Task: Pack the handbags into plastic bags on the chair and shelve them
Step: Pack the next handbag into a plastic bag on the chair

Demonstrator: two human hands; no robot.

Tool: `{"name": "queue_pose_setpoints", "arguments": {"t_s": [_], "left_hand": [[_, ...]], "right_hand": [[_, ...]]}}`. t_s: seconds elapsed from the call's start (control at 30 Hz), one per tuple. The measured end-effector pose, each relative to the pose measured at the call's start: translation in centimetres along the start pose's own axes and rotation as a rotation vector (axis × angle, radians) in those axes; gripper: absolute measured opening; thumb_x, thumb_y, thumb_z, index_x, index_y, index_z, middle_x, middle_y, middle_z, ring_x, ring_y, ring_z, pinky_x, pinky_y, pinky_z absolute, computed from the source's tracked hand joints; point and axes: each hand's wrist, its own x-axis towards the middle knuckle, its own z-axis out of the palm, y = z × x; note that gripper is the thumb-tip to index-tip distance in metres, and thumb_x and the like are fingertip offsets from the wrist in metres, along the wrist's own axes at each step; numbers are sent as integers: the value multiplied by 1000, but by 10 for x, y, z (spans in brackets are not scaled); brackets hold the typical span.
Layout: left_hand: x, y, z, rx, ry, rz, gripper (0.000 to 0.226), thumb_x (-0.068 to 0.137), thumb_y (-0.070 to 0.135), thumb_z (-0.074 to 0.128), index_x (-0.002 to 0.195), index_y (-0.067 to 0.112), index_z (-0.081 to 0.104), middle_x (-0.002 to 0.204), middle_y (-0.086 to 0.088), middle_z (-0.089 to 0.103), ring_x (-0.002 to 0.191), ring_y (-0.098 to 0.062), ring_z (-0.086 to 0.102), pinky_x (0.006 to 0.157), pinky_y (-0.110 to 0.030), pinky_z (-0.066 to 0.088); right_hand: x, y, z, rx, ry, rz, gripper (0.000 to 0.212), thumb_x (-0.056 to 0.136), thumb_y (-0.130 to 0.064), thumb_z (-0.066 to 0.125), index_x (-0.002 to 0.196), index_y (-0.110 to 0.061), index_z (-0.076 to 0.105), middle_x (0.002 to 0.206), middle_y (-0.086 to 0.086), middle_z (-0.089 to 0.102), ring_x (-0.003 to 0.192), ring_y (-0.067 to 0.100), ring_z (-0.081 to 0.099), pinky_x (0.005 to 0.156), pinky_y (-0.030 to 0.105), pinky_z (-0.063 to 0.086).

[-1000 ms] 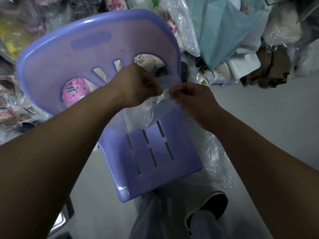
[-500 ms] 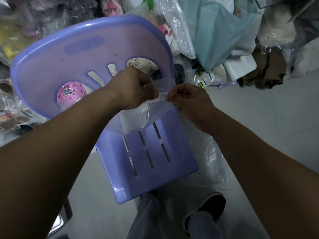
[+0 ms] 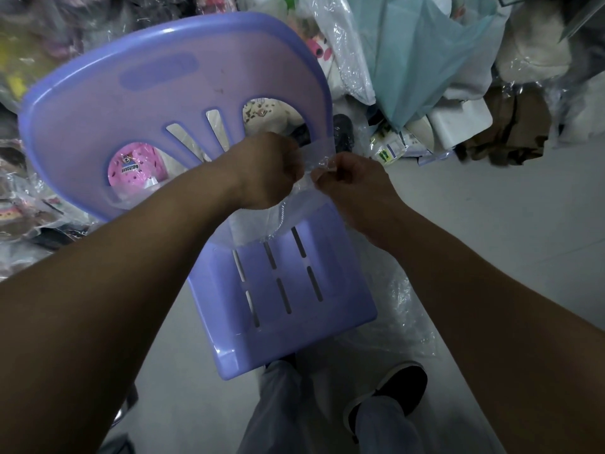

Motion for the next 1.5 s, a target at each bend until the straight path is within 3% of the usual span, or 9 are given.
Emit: {"name": "queue_pose_setpoints", "arguments": {"t_s": [0.13,0.27,0.47,0.63,0.87,0.93,1.03,1.23,1.5], "left_hand": [[-2,2,-1,-84,79,-1,20,97,24,58,102,9,69,100,-8,71,94,-28,64,85,-42,52],[2,1,2,-28,17,-10,13,95,9,57,102,9,68,99,-9,70,92,-29,64,82,-43,54],[3,5,2,10,9,-3,15,98,13,55,103,7,67,102,-11,69,94,-30,63,83,-45,53],[1,-12,-2,30,86,-24,40,94,28,64,63,24,38,66,5,48,74,-30,47,69,-35,42],[-3,-16,-1,24,217,-74,46,88,26,68,54,27,37,59,11,43,70,-30,45,66,-39,48],[-3,-17,1,28,259,-90,43,87,26,67,55,28,38,59,9,45,69,-31,47,65,-36,48],[-8,-17,1,16,268,-83,30,85,34,64,60,32,48,69,4,57,72,-32,55,66,-37,51],[-20,-29,-10,55,219,-87,21,83,43,69,101,30,70,99,-2,73,94,-33,65,80,-46,55],[-31,-36,-13,84,262,-128,12,88,34,69,97,29,73,95,-8,72,93,-37,63,76,-46,56]], "right_hand": [[1,-2,-2,23,-15,-1,5,91,-24,72,90,-19,73,91,8,75,78,14,65,82,42,57],[0,-3,-2,-4,-75,-5,8,94,-28,68,88,-25,74,64,-13,63,57,3,52,61,28,43],[3,-3,-1,9,-49,15,8,94,-24,68,92,-18,74,93,11,74,80,15,62,82,40,55],[6,-2,3,17,66,14,7,96,-21,64,90,-20,67,73,-7,63,59,2,54,61,21,46],[12,-5,11,-72,99,-27,13,94,-19,63,83,-25,62,71,-10,59,60,2,52,64,24,45],[11,-3,12,-156,122,-127,11,89,-25,65,99,-24,62,91,-5,65,81,10,61,77,32,49],[7,-3,16,-573,181,-452,58,78,-36,67,133,-24,53,129,2,57,120,29,52,101,43,41],[12,-20,22,-786,199,-579,18,81,-19,68,98,-22,73,99,0,73,100,38,60,89,47,44],[11,-52,31,-949,59,-491,22,89,-38,66,110,-32,70,119,-6,66,120,31,48,103,39,30]]}}
